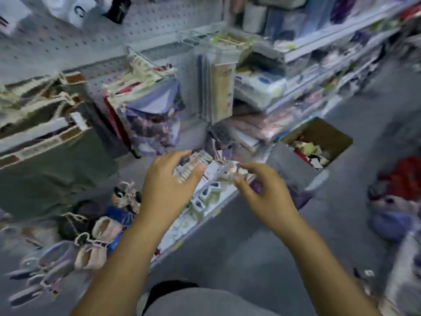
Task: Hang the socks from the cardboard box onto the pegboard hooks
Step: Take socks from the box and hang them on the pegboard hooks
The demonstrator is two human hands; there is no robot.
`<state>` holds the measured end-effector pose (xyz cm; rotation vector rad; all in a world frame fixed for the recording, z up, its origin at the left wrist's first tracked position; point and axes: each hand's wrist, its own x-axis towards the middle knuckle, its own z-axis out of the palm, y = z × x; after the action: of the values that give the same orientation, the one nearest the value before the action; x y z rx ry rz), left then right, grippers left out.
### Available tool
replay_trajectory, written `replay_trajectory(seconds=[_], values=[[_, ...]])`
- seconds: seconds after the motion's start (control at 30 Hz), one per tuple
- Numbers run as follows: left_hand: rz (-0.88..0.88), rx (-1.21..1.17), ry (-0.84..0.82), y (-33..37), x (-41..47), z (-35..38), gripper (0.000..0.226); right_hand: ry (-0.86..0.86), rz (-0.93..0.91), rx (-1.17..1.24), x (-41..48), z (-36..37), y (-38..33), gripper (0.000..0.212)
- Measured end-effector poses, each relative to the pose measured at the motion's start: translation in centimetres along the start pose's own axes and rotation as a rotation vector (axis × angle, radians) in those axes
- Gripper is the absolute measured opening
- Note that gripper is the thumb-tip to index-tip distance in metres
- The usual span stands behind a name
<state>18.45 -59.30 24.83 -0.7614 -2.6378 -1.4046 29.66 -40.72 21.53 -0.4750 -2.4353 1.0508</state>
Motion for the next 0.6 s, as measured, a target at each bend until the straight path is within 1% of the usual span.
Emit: replay_trajectory(seconds=[0.1,0.23,0.3,0.43,0.6], values=[[0.057,0.024,-0.091,2.4,0.2,5.4,0.032,0.026,0.131,-0.062,-1.8,-3.8,4.6,0.041],[0.117,0.025,-0.265,5.3,1.8,11.5,0.035,0.11,0.311,-0.059,-3.0,-8.4,9.1,0.032],[0.14,0.015,-0.345,6.3,3.2,14.6,0.038,0.141,0.371,-0.068,-3.1,-10.0,11.3,0.033],[0.157,0.033,-0.473,7.4,6.7,21.3,0.046,0.152,0.477,-0.105,-1.6,-12.5,16.1,0.037],[0.19,0.039,-0.577,8.9,12.8,29.1,0.048,0.197,0.574,-0.115,2.5,-14.9,21.9,0.03]])
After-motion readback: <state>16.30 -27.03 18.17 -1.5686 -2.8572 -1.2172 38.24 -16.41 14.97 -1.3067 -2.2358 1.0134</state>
